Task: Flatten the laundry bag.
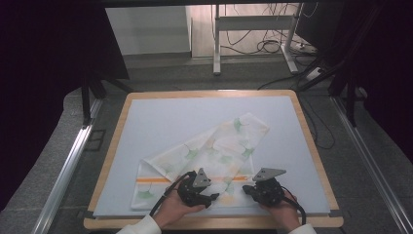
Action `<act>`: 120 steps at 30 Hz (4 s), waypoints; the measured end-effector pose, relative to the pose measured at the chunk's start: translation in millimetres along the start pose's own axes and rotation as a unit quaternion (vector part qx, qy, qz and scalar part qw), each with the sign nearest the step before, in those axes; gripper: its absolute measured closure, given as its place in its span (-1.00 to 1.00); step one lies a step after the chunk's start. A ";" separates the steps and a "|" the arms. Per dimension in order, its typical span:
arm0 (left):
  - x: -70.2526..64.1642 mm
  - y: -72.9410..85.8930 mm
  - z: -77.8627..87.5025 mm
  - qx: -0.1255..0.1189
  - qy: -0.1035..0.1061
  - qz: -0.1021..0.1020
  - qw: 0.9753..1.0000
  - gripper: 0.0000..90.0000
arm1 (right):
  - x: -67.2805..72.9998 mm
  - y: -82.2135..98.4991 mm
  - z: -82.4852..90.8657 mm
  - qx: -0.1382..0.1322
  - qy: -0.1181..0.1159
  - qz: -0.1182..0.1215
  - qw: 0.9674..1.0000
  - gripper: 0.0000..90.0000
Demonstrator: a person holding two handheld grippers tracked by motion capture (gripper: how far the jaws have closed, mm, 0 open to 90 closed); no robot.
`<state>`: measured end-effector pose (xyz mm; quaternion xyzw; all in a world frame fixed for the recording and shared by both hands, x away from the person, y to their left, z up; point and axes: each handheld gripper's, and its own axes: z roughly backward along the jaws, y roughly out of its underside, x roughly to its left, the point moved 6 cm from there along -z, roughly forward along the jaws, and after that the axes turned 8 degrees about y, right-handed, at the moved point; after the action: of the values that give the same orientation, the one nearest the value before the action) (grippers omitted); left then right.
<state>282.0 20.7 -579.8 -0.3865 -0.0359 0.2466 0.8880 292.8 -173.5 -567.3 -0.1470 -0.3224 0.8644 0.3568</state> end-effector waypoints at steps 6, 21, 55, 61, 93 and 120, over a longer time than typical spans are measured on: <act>3.0 -0.4 1.5 0.000 -0.008 0.004 1.000 0.14 | -0.2 0.0 -0.1 -0.001 -0.001 -0.001 1.000 0.98; 6.5 -3.7 -1.4 -0.008 -0.041 -0.013 0.999 0.89 | -0.7 0.1 -0.3 -0.001 -0.002 -0.001 1.000 0.98; 24.7 -15.2 34.5 -0.085 -0.036 0.019 0.996 0.98 | -0.8 -0.5 -0.3 0.000 -0.002 0.005 1.000 0.98; 31.7 -14.9 41.4 -0.098 -0.039 0.033 0.994 0.98 | -0.9 -0.4 -0.3 -0.001 -0.003 0.007 1.000 0.98; 60.3 -10.8 63.7 -0.129 -0.061 0.077 0.987 0.99 | -0.8 -0.4 -0.3 -0.001 -0.004 0.010 1.000 0.98; 75.2 -5.5 75.1 -0.142 -0.068 0.099 0.983 0.99 | -0.8 -0.3 -0.2 -0.001 -0.004 0.012 1.000 0.98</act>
<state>331.0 102.7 -532.9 -0.4925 -0.0922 0.3512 0.7910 293.6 -173.9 -567.2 -0.1480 -0.3227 0.8691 0.3446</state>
